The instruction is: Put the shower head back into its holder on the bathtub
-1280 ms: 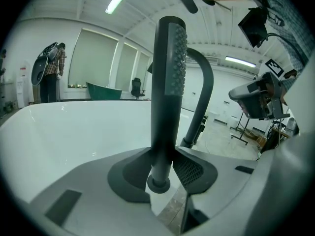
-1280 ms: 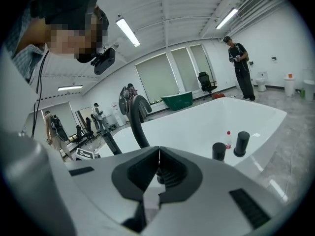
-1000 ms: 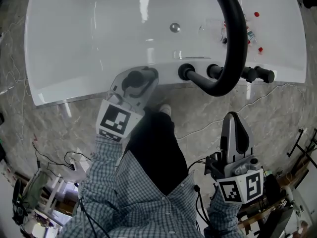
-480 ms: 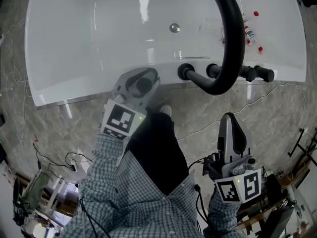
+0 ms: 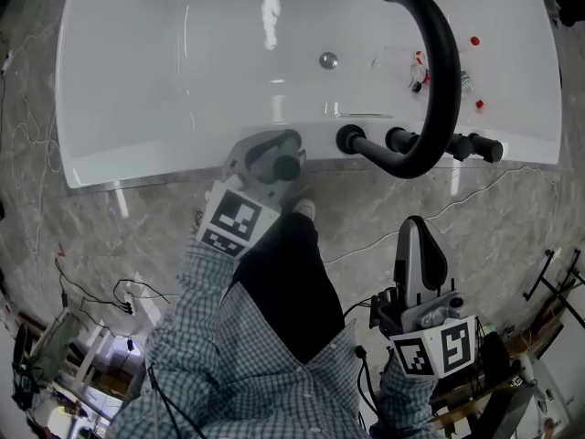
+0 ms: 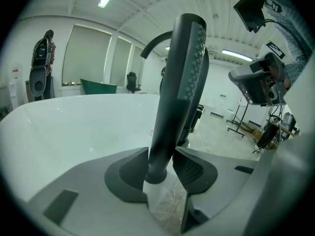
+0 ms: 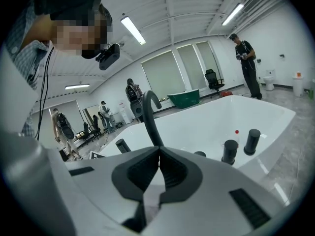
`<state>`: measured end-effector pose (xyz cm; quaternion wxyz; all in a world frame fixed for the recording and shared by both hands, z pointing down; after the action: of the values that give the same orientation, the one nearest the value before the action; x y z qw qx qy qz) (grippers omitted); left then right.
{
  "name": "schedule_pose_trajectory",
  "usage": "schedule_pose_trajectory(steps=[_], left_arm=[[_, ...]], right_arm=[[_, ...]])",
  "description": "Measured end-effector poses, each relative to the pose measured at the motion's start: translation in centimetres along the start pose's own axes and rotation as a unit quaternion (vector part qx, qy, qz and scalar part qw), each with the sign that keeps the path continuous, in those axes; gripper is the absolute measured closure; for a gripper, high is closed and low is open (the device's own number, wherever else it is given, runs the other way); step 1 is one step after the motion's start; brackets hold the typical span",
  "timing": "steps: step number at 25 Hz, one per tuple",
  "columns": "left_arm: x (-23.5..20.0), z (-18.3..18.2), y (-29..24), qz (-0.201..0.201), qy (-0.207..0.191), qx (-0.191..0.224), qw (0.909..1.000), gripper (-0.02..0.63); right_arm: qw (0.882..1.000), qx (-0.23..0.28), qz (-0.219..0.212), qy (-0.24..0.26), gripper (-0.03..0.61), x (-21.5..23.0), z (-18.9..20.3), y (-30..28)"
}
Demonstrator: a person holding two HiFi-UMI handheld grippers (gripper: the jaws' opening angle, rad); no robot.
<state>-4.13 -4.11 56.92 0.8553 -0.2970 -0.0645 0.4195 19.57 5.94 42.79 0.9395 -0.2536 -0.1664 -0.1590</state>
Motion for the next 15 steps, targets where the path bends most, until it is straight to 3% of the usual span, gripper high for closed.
schedule_pose_trajectory(steps=[7,15], left_arm=[[-0.3,0.4,1.6,0.003,0.014,-0.001,0.9999,0.485],[-0.7,1.0,3.6,-0.001,0.041,0.006,0.9992,0.485]], right_arm=[[0.999,-0.007,-0.018,0.03,0.563,-2.3,-0.8,-0.3],[0.999,-0.007,-0.006,0.031,0.563,-3.4,-0.8,0.3]])
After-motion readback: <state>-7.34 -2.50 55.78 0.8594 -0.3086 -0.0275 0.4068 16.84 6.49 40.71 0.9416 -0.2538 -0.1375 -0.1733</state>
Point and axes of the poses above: the fingertips, and each gripper's own axes: y backward along the fingers, x to its right, z out of its underside, the point moved 10 cm from there along y, backward along the fingers, and after that the axes turned 3 degrees about -z, right-handed, at the moved point
